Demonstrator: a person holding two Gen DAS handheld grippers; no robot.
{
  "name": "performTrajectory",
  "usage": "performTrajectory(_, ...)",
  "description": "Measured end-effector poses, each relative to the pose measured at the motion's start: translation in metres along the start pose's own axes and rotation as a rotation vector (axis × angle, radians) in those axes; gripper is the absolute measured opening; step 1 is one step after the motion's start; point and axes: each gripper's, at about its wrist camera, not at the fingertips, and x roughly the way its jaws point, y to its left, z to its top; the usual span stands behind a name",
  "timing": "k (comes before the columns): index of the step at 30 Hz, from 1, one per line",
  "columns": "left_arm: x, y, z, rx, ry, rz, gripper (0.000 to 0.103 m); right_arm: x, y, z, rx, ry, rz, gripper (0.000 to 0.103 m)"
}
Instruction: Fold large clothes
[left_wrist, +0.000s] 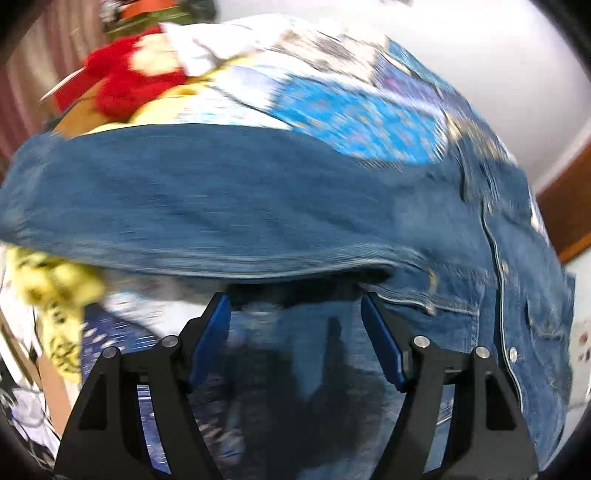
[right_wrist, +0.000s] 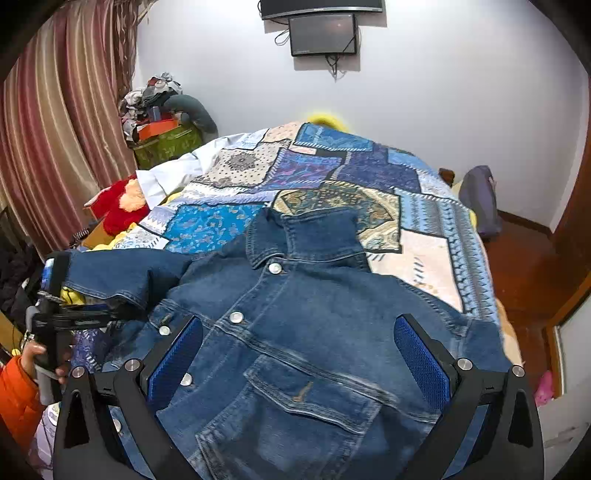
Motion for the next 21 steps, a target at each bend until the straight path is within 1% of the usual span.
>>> performTrajectory(4,-0.013,0.058,0.013,-0.177,-0.048,0.012,0.072,0.011,0.013,0.002,-0.009,0.012,0.022,0.103)
performTrajectory(7,-0.008,0.091,0.027,-0.284,-0.069,0.013,0.072,0.016,0.023,0.003,-0.019,0.014,0.035,0.103)
performTrajectory(8,-0.004,0.098,0.033,-0.304,-0.069,0.023,0.067,0.017,0.026,0.002,-0.025,0.012,0.036,0.103)
performTrajectory(9,0.001,0.098,0.038,-0.310,-0.068,0.029,0.053,0.017,0.029,0.002,-0.030,0.010,0.035,0.103)
performTrajectory(10,0.003,0.100,0.043,-0.308,-0.064,0.049,0.045,0.017,0.030,0.002,-0.035,0.008,0.034,0.103)
performTrajectory(12,0.003,0.097,0.051,-0.282,-0.073,0.130,0.018,0.016,0.030,0.002,-0.043,0.006,0.029,0.103)
performTrajectory(14,-0.002,0.086,0.057,-0.238,-0.087,0.164,0.008,0.016,0.027,0.001,-0.044,0.005,0.016,0.103)
performTrajectory(15,-0.008,0.079,0.060,-0.214,-0.107,0.172,0.004,0.015,0.024,0.001,-0.041,0.005,0.009,0.103)
performTrajectory(18,-0.034,0.048,0.073,-0.126,-0.198,0.180,0.004,0.013,0.012,-0.001,-0.016,0.003,-0.004,0.103)
performTrajectory(21,-0.068,0.005,0.090,-0.028,-0.298,0.167,0.003,0.009,-0.004,-0.003,0.025,-0.005,-0.009,0.103)
